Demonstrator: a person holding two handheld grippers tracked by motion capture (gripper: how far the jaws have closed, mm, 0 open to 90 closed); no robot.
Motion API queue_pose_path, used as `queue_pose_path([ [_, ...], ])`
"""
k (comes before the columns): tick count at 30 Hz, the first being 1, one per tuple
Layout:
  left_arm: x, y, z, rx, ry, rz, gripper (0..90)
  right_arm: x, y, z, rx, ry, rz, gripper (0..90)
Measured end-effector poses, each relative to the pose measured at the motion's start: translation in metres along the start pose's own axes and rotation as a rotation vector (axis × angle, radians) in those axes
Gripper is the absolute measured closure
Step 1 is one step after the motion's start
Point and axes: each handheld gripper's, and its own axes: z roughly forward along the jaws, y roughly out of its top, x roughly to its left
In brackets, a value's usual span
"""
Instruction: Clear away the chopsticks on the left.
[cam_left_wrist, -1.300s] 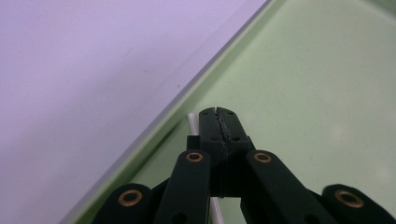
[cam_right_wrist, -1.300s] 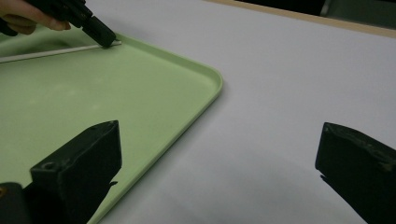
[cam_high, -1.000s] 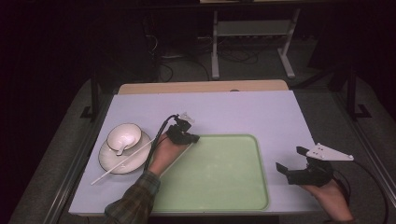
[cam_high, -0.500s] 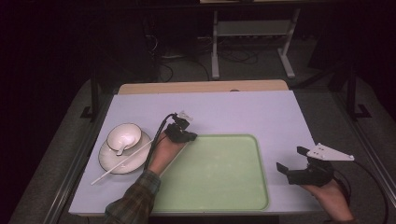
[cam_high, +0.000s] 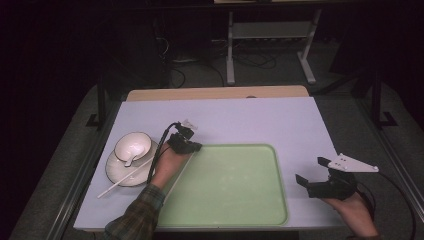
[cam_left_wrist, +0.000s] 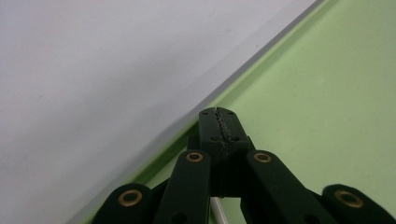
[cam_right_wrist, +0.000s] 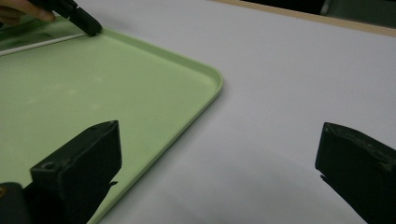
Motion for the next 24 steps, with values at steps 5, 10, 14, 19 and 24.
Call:
queue_pose_path([
  [5,0.002,-0.006,-0.008,0.01,0.027,-0.008,89.9,0.0,0.0,0.0,0.0,-0.001,0.001,0.0],
  [10,0.001,-0.011,-0.016,-0.027,-0.007,-0.022,89.9,0.0,0.0,0.001,0.001,-0.001,-0.001,0.0],
  [14,-0.009,-0.019,-0.026,-0.044,-0.034,0.012,89.9,0.001,0.0,0.0,0.0,-0.001,-0.001,0.0],
  [19,-0.021,-0.041,-0.041,-0.046,-0.047,0.033,89.8,0.0,0.0,0.0,0.0,-0.002,0.0,0.0],
  [24,-0.028,-0.061,-0.049,-0.051,-0.053,0.033,89.9,0.001,0.0,0.001,0.005,-0.003,-0.004,0.0],
])
